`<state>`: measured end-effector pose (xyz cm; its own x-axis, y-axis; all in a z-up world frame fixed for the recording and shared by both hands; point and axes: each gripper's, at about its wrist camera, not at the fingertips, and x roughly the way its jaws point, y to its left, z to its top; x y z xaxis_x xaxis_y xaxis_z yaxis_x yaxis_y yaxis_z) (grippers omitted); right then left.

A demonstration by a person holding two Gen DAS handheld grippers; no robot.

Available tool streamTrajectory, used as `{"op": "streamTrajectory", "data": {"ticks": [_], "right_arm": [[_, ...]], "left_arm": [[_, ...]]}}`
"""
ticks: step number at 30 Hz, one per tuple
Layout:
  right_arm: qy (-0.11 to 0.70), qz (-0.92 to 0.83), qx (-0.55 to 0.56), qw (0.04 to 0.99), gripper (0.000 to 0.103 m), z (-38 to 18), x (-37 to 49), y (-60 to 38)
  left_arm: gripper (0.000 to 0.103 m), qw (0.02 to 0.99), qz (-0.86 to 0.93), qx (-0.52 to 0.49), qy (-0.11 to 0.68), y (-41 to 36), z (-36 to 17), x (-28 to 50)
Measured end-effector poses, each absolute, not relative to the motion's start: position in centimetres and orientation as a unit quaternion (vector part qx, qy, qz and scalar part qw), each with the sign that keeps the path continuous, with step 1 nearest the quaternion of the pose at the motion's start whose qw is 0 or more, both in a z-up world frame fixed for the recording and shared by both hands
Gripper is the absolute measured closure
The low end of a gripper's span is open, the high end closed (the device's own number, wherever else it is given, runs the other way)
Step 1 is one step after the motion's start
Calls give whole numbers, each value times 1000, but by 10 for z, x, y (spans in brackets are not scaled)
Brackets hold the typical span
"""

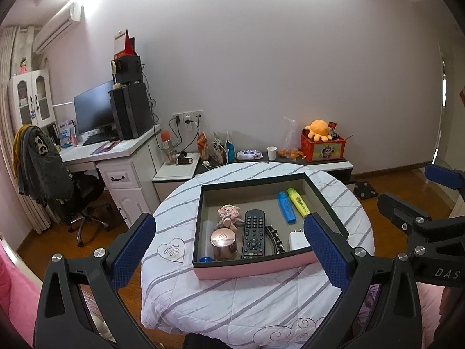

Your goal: Organize rigid objects

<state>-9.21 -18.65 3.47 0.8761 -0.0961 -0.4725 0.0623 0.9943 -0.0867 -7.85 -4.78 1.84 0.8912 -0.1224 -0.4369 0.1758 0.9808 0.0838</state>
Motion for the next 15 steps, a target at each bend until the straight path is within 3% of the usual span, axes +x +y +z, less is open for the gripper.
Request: {"op": "streamTrajectory", "data": {"ticks": [15], "right_arm": [[176,-36,-40,983,0,65,-94,-178]], "left_arm": [[0,989,-50,40,132,-34,51,-81]]}}
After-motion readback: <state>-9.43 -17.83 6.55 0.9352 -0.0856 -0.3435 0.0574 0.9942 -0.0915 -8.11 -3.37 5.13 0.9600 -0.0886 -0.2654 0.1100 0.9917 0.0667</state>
